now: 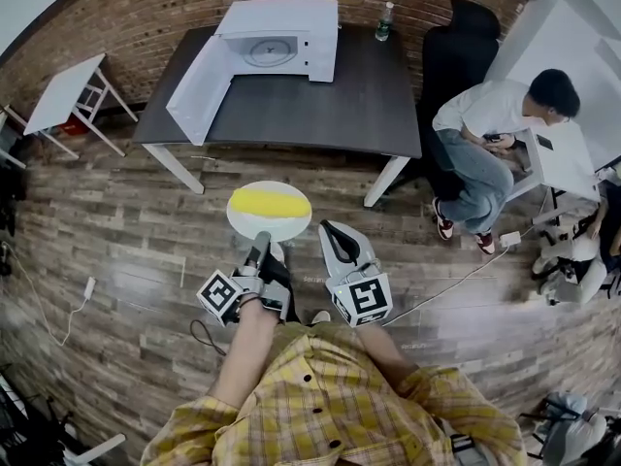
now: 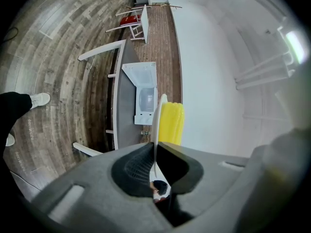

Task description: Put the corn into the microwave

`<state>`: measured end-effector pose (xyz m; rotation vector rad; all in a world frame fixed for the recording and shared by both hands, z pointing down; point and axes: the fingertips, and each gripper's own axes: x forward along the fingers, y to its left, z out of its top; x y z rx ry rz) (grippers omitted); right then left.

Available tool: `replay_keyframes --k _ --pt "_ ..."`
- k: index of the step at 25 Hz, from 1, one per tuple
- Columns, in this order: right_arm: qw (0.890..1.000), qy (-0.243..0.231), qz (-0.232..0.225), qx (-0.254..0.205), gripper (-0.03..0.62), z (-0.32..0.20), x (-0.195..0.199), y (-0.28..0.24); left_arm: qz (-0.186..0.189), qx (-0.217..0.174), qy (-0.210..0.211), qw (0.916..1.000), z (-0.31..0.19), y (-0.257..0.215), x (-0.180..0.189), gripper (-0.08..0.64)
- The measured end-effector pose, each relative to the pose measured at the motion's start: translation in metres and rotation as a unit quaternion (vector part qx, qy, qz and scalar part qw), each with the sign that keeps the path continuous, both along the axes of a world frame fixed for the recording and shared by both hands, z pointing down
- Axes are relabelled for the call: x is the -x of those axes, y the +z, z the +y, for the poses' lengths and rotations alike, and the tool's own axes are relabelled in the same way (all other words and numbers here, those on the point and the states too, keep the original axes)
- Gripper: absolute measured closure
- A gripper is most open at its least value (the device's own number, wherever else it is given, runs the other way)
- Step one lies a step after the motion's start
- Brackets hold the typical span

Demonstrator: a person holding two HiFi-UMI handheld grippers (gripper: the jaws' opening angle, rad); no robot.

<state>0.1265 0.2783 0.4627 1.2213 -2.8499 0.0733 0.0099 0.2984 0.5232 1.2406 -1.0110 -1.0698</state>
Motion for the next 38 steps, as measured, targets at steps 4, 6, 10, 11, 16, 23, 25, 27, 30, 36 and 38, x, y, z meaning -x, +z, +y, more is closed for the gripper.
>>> replay_keyframes --k 4,6,10,11,16,23,25,27,30,36,38 --pt "1.0 0.002 -0.001 -0.004 0.588 -0.039 0.007 -0.003 -0.001 0.002 0.004 1.0 -0.037 0.005 0.008 0.541" --pt "1.0 0.002 -0.003 -0.006 0.588 -0.061 0.015 -0.004 -0.002 0.001 0.006 1.0 -0.061 0.006 0.015 0.541" --pt "1.0 0.002 0.001 -0.011 0.588 -0.105 0.036 -0.006 0.003 -0.003 0.01 0.9999 -0.11 0.002 0.032 0.541" --pt "1.0 0.004 0.002 -0.013 0.588 -0.116 0.041 -0.007 0.004 -0.005 0.011 0.9999 -0.122 0.0 0.037 0.541" --pt "1.0 0.022 0.002 -0.007 0.588 -0.171 0.062 -0.016 0.009 -0.005 0.021 0.9997 -0.179 -0.012 0.064 0.541" --pt "0.999 0.05 0.0 -0.001 0.588 -0.244 0.093 -0.027 0.007 -0.002 0.04 0.9992 -0.256 -0.023 0.1 0.541" --pt "0.998 0.058 0.0 0.0 0.588 -0.263 0.102 -0.03 0.004 0.0 0.046 0.9989 -0.275 -0.023 0.11 0.541" --pt "0.998 0.066 -0.001 -0.001 0.588 -0.281 0.11 -0.032 0.002 0.002 0.052 0.9986 -0.294 -0.023 0.119 0.541" --pt "0.997 0.077 -0.003 0.004 0.588 -0.305 0.12 -0.03 0.002 0.004 0.062 0.998 -0.319 -0.023 0.129 0.541" --pt "0.996 0.092 0.003 0.006 0.588 -0.339 0.139 -0.028 -0.008 0.006 0.081 0.9967 -0.357 -0.022 0.147 0.541" --pt "0.995 0.099 0.003 0.007 0.588 -0.349 0.141 -0.027 -0.01 0.007 0.086 0.9962 -0.365 -0.02 0.151 0.541"
